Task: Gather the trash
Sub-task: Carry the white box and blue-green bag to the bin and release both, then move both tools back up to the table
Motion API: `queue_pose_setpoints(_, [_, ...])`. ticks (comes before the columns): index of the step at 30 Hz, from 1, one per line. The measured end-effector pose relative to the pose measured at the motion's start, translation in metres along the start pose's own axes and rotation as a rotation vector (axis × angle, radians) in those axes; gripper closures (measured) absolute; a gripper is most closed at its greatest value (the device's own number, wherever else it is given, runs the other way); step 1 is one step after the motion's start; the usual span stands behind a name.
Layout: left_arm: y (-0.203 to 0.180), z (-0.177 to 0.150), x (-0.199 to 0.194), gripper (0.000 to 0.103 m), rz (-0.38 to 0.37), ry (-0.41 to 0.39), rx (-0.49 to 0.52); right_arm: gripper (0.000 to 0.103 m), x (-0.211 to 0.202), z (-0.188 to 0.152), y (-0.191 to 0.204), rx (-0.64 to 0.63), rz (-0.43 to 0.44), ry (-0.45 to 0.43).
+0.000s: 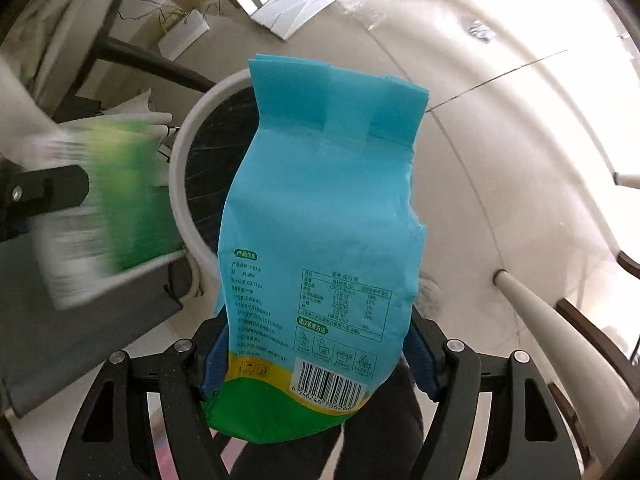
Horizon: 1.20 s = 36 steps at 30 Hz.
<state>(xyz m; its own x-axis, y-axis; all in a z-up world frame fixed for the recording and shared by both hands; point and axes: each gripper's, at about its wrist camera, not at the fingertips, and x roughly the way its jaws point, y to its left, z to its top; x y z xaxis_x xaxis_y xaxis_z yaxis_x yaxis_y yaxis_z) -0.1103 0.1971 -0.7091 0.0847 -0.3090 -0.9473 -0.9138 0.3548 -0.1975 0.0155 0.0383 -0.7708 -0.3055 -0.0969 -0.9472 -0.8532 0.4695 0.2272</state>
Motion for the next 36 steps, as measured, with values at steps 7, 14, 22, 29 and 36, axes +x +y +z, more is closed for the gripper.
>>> queue_pose_setpoints(7, [0.019, -0.027, -0.005, 0.006, 0.169, -0.132, -0.025, 0.0, 0.009, 0.005, 0.009, 0.003, -0.007, -0.029])
queue_pose_setpoints(14, [0.027, -0.054, -0.02, 0.006, 0.291, -0.149, -0.037, 0.0, -0.011, 0.017, 0.023, -0.002, -0.12, -0.072])
queue_pose_setpoints(22, [0.014, -0.085, -0.056, 0.006, 0.308, -0.163, -0.035, 0.0, -0.06, -0.003, 0.029, 0.027, -0.203, -0.116])
queue_pose_setpoints(29, [-0.004, -0.117, -0.113, 0.006, 0.304, -0.193, -0.008, 0.0, -0.133, -0.03, 0.047, 0.027, -0.198, -0.18])
queue_pose_setpoints(36, [-0.022, -0.158, -0.189, 0.006, 0.285, -0.214, -0.004, 0.0, -0.226, -0.063, 0.066, 0.024, -0.19, -0.233])
